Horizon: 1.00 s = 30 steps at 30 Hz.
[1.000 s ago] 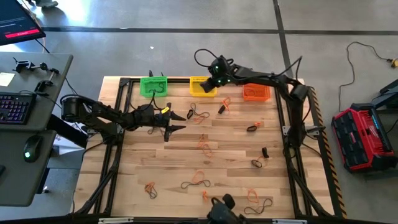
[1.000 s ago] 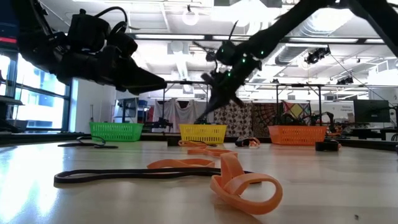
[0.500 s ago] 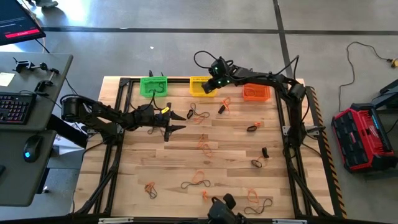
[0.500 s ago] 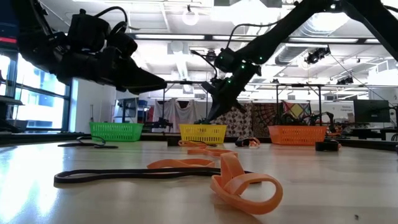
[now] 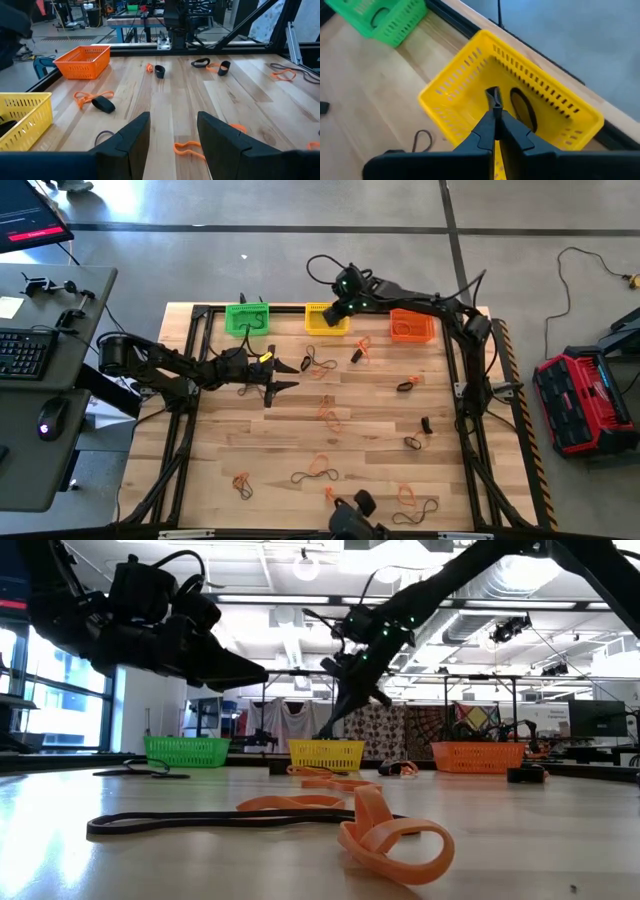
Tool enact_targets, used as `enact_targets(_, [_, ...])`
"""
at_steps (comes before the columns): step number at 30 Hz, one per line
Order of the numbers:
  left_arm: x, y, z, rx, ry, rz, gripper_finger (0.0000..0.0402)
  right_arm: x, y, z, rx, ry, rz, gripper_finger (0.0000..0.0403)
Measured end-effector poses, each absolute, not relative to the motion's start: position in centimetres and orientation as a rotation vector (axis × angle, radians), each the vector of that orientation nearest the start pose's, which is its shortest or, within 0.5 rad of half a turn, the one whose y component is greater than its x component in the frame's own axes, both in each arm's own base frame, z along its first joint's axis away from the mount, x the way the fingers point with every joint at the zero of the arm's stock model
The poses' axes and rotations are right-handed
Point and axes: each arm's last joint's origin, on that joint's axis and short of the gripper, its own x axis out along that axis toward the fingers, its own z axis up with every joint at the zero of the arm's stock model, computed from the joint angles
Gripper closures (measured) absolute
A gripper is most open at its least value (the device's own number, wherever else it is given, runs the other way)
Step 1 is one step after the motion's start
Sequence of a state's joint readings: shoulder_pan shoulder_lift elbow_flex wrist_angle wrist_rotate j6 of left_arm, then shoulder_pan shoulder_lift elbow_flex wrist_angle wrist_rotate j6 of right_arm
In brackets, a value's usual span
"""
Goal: Sort rubber bands into baskets
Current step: Put the black rubber band into the yellow bin
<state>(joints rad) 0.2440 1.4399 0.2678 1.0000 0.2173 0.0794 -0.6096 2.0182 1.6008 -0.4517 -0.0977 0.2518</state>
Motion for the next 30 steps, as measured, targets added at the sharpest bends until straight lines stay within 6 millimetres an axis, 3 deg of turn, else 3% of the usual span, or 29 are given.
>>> enact_targets(4, [22.5, 5.0, 14.6, 0.04, 0.168, 0.02, 0.0245, 37.4, -25.1, 22.9, 0.517, 0.777, -0.568, 0.0403])
enact_targets(10, [22.5, 5.0, 14.6, 0.024, 0.168, 0.022, 0.0245, 39.1, -26.3, 20.2, 0.558, 0.882, -0.526, 0.0403])
enact_targets(23, [22.5, 5.0, 14.6, 0.024, 0.168, 0.021, 0.0245, 40.8, -27.5, 18.1, 0.565, 0.978, -0.481, 0.0401])
enact_targets(30, [22.5, 5.0, 14.6, 0.024, 0.168, 0.021, 0.0245, 40.9, -27.2, 18.0, 0.495, 1.01, -0.477, 0.0337])
